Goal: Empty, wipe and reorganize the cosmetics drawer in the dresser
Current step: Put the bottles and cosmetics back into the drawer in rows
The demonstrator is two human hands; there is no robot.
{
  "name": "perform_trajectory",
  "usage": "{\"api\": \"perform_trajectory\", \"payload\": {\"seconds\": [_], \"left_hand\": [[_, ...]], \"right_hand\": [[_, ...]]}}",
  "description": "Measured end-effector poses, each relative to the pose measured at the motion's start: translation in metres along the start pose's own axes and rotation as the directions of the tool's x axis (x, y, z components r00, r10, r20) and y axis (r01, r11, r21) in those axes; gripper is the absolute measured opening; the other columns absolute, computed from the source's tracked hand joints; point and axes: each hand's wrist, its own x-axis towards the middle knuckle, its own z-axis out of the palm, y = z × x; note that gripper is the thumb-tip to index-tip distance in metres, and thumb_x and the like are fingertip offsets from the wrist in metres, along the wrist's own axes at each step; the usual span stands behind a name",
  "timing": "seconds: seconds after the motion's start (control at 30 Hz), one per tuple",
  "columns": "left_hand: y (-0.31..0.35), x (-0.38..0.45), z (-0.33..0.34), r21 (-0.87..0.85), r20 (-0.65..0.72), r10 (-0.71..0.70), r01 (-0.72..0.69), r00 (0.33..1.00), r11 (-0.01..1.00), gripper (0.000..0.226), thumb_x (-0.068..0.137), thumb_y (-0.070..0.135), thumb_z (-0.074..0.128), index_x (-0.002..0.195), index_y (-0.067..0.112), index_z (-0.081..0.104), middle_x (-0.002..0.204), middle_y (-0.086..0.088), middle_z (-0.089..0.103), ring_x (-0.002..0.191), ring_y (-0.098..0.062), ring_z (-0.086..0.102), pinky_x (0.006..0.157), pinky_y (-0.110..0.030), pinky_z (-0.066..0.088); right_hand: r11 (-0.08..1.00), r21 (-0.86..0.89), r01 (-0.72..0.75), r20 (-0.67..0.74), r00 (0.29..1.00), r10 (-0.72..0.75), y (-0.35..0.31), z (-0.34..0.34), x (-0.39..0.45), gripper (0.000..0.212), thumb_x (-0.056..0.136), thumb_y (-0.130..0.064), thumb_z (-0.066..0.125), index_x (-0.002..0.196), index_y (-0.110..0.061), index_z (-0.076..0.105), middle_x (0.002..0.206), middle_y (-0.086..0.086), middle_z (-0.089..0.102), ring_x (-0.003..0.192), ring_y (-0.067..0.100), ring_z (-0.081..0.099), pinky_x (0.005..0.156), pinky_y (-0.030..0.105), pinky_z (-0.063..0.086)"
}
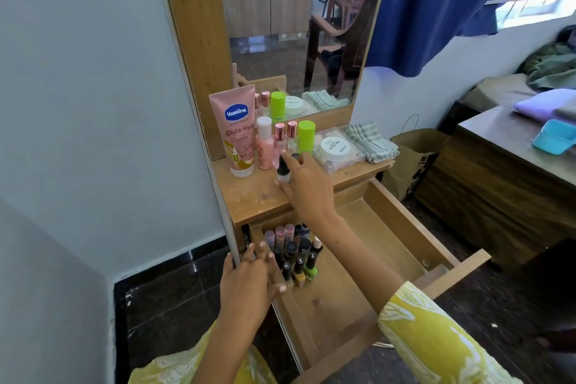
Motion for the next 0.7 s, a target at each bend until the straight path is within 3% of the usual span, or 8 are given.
{"api": "perform_trajectory", "payload": {"seconds": [0.13,0.33,0.47,0.7], "left_hand": [[0.000,0.001,0.000,-0.003,0.000,-0.007,0.007,1.000,1.000,0.068,0.090,0.047,0.053,0.148,0.026,0.024,0.158,0.006,0.013,0.145,-0.010,0.006,0.116,-0.043,-0.002],[-0.001,0.001,0.001,0.011,0.002,0.007,-0.007,1.000,1.000,0.066,0.091,0.048,0.052,0.148,0.028,0.025,0.158,0.007,0.011,0.145,-0.010,0.004,0.116,-0.044,-0.001],[-0.001,0.002,0.000,0.026,0.001,0.019,-0.019,1.000,1.000,0.066,0.091,0.049,0.051,0.148,0.028,0.025,0.158,0.006,0.012,0.145,-0.011,0.005,0.116,-0.043,-0.001],[0.000,0.001,0.001,0.014,0.004,0.024,-0.024,1.000,1.000,0.060,0.090,0.048,0.052,0.144,0.028,0.034,0.157,0.006,0.016,0.145,-0.012,0.007,0.116,-0.044,0.000]], "right_hand": [[0.995,0.050,0.082,-0.109,0.991,-0.076,-0.003,-0.003,-0.005,0.019,0.082,-0.019,0.068,0.095,-0.009,0.059,0.099,0.003,0.059,0.077,0.021,0.058,0.060,0.033,0.049],[0.941,0.328,0.076,-0.079,0.996,-0.053,0.015,-0.023,-0.045,0.015,0.079,-0.018,0.072,0.088,-0.018,0.060,0.089,-0.011,0.063,0.077,0.008,0.063,0.065,0.032,0.053],[0.930,0.367,-0.004,0.048,0.999,-0.014,0.039,-0.042,-0.067,0.018,0.074,-0.015,0.078,0.086,-0.018,0.064,0.084,-0.010,0.064,0.077,0.008,0.063,0.065,0.034,0.055],[0.965,0.215,-0.152,0.287,0.954,0.086,0.067,-0.041,-0.096,0.020,0.073,-0.013,0.079,0.080,-0.023,0.063,0.083,-0.011,0.066,0.080,0.004,0.064,0.073,0.035,0.056]]}}
